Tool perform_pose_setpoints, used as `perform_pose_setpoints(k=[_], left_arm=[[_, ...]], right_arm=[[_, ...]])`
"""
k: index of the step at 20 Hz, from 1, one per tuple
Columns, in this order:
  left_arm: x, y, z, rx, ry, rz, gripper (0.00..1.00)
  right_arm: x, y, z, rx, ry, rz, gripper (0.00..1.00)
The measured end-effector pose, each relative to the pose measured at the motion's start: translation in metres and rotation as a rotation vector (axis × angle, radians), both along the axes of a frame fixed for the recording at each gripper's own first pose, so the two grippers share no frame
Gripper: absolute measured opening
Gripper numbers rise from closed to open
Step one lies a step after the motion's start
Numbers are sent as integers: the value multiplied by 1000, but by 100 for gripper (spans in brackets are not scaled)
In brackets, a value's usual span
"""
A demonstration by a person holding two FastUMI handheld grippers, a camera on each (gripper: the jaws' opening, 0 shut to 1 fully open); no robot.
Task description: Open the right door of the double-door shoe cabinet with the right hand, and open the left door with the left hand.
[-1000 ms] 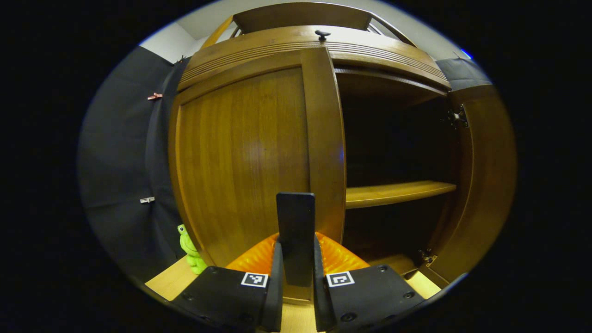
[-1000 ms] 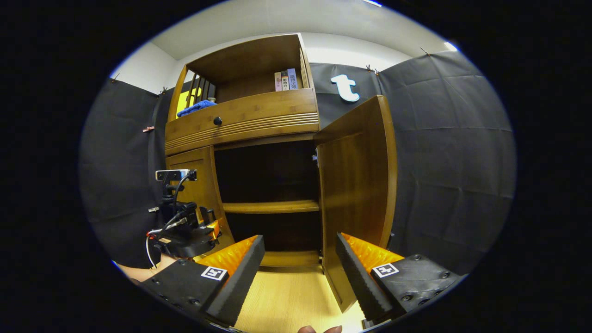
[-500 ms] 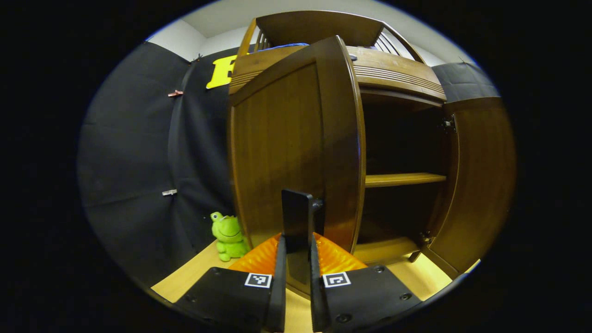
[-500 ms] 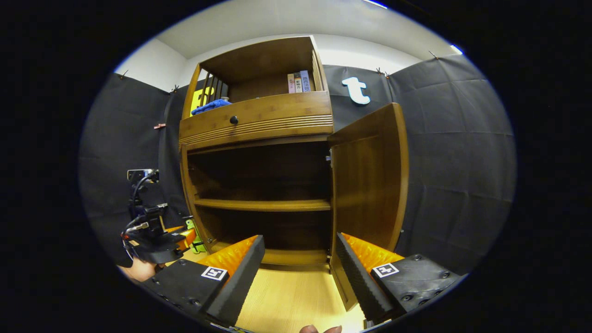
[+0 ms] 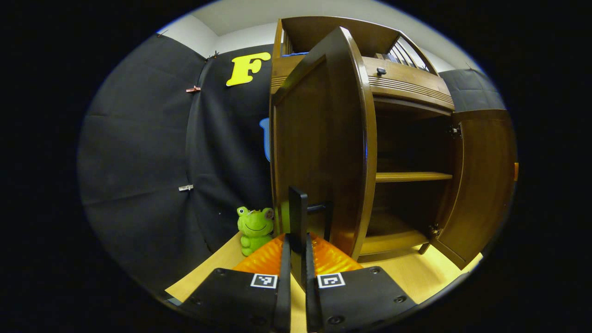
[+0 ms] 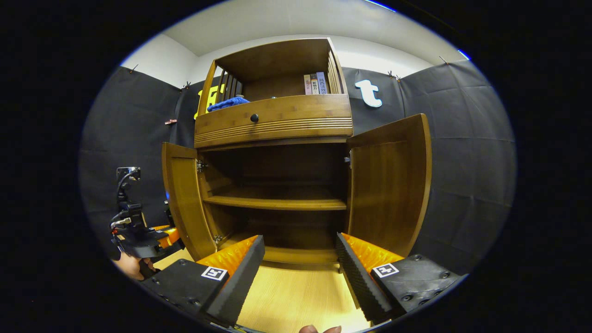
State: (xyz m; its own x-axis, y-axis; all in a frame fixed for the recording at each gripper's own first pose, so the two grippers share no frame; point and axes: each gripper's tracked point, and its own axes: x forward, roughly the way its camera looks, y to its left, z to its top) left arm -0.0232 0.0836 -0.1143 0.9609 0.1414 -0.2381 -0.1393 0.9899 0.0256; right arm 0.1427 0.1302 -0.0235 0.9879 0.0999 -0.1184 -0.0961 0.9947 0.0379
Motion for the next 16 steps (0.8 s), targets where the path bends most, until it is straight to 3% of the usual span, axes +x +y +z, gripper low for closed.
perform_pose_setpoints(k=[6,10,13,14,15,16], left_arm=[[-22,35,-11,-17,11,-11,14],[-27,78,-8,-41,-2,39,11],[-27,85,-7,-83,-7,-11,7],[-26,86,-8,-79,-11,-24,7],[-26,85,-8,-89,-10,-45,10],[-24,90,-9,-97,-13,-56,13]], right_arm=[[-2,15,1,-7,-4,-28,98],[-3,35,-1,-16,-6,-35,98],[-3,52,-3,-30,-6,-28,92],[-3,56,-4,-33,-8,-26,100],[-3,60,-4,-33,-9,-25,92],[-2,63,-5,-35,-10,-28,93]])
